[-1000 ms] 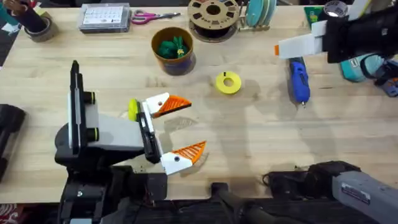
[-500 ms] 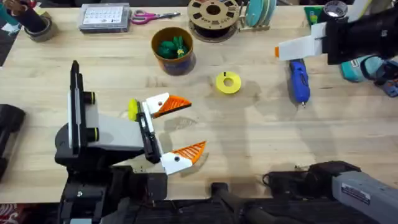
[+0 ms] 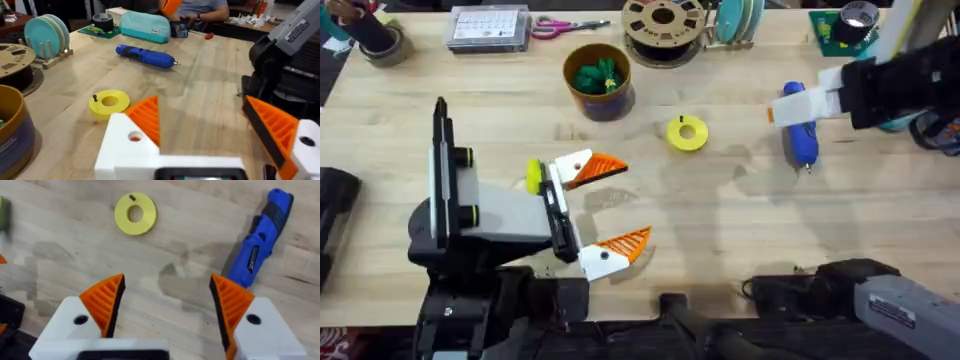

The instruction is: Pick up the gripper from the table and insert it into the empty holder that is missing its gripper. Then pick up a screw, insert it into the mounting hole, and use the screwdriver to tighten it. Finally, clean up the table by picking up the vegetable and placing it into the bucket.

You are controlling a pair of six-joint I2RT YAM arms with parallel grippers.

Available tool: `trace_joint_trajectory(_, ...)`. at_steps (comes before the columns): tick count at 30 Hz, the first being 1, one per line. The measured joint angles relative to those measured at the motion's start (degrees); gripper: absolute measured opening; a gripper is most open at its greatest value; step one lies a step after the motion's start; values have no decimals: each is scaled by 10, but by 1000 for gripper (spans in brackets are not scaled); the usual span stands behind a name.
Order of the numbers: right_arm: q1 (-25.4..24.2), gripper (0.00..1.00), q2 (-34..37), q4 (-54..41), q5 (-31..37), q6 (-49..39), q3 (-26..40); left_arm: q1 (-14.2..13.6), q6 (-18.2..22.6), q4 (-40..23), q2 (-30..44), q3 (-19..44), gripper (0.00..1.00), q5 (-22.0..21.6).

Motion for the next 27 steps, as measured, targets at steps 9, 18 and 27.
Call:
trace_joint_trajectory(9,54,996,0,-6,43,7,0,0,0,0,0,0,986,0)
trace_joint_trajectory(18,110,996,79,39,71,25,-4,0,0,0,0,0,985,0)
trace_joint_trajectory(27,130,996,146,89,73,31,-5,0,0,0,0,0,985,0)
